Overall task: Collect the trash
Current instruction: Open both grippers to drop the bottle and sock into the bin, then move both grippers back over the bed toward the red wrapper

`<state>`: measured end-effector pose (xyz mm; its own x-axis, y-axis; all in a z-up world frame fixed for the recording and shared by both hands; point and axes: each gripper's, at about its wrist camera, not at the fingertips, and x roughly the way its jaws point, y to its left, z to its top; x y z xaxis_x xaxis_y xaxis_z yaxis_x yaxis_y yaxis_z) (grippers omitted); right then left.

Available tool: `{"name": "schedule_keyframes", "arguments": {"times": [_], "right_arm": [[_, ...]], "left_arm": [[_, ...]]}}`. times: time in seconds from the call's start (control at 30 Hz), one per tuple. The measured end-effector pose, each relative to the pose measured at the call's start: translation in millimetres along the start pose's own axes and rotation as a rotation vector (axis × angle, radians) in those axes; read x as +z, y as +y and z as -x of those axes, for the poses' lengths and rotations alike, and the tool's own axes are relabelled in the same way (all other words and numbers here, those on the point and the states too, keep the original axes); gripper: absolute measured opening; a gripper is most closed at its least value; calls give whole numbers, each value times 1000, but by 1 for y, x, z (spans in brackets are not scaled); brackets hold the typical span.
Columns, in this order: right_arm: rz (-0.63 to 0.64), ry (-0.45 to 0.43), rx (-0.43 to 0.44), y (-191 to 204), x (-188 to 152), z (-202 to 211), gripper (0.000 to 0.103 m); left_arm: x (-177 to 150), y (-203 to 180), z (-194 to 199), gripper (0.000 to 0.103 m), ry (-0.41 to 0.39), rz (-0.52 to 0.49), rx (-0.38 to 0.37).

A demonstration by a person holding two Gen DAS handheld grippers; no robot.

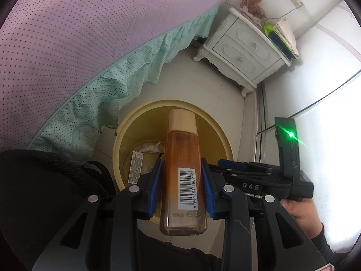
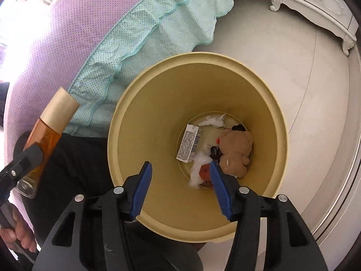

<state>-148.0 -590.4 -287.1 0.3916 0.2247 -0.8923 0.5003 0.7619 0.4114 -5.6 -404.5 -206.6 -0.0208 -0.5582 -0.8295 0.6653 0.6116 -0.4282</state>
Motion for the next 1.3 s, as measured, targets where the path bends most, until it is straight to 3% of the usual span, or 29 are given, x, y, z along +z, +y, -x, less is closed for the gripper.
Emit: {"name": "schedule_keyframes", "arguments": {"times": [0.17,0.47,0.5,0.57,0.67,1.0,1.3], "right_arm": [[-10,-8,-16,-8,0,10,55],[-59,-67,-45,-30,3,30,56],[-59,-70,-42,-30,4,31,57],[-61,-76,-40,-31,5,33,57],[-51,-78,-31,-27,7,34,57],[24,-39,9,-2,9,28,57],[37,-60,5,7,8,39,57]], "left_arm": [[-3,-7,-10,34,35,-23,-6],[-20,-34,-52,35,190,-120,-37],[-21,-37,-55,38,204,-133,-35],[-21,-40,-57,62,214,-149,-48],[-22,-42,-54,67,200,-168,-41],[-14,-25,-43,66,159,-118,-14],[-10,-29,-35,65,129,-124,-41]]}}
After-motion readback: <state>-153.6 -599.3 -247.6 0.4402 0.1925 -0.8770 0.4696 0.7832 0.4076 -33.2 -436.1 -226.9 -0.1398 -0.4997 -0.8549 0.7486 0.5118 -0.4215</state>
